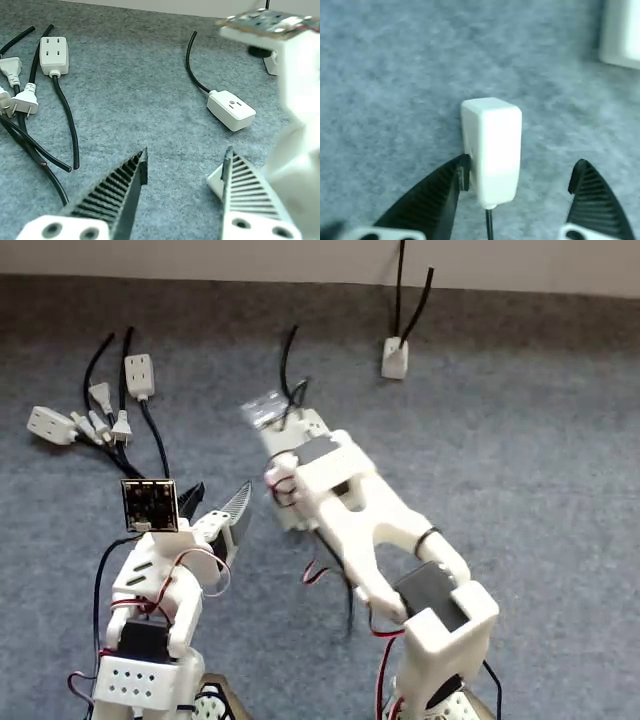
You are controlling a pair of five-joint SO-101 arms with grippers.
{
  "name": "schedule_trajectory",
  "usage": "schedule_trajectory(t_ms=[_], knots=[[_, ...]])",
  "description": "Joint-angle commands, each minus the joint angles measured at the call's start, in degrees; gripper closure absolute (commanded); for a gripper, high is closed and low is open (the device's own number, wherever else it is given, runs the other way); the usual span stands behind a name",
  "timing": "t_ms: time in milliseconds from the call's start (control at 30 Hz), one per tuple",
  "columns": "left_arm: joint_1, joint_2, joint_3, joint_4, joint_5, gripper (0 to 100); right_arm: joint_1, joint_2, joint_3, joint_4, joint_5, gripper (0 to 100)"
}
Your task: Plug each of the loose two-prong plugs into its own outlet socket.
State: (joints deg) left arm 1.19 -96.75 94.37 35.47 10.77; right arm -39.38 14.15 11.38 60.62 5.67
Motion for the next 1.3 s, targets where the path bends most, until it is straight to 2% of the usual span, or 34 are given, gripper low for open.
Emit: schedule_trajectory(t_ms=[0,467,700,967,1100,1267], knots=[[0.8,-0.4,-0.5,-1.9,-0.2,75,-5.8,-1.1,0.4,0.5,-1.5,68.0],[0.7,-0.4,-0.5,-1.9,-0.2,75,-6.0,-0.7,0.7,0.0,-1.2,68.7],[0.7,-0.4,-0.5,-1.9,-0.2,75,-5.1,5.4,0.0,0.1,-1.2,86.3],[0.7,-0.4,-0.5,-1.9,-0.2,75,-2.5,6.5,-2.3,1.5,-1.3,87.2],[0.7,-0.4,-0.5,-1.9,-0.2,75,1.3,6.5,-7.1,6.5,-1.3,87.2],[0.8,-0.4,-0.5,-1.9,-0.2,75,10.7,6.9,-13.8,10.5,-1.2,87.2]])
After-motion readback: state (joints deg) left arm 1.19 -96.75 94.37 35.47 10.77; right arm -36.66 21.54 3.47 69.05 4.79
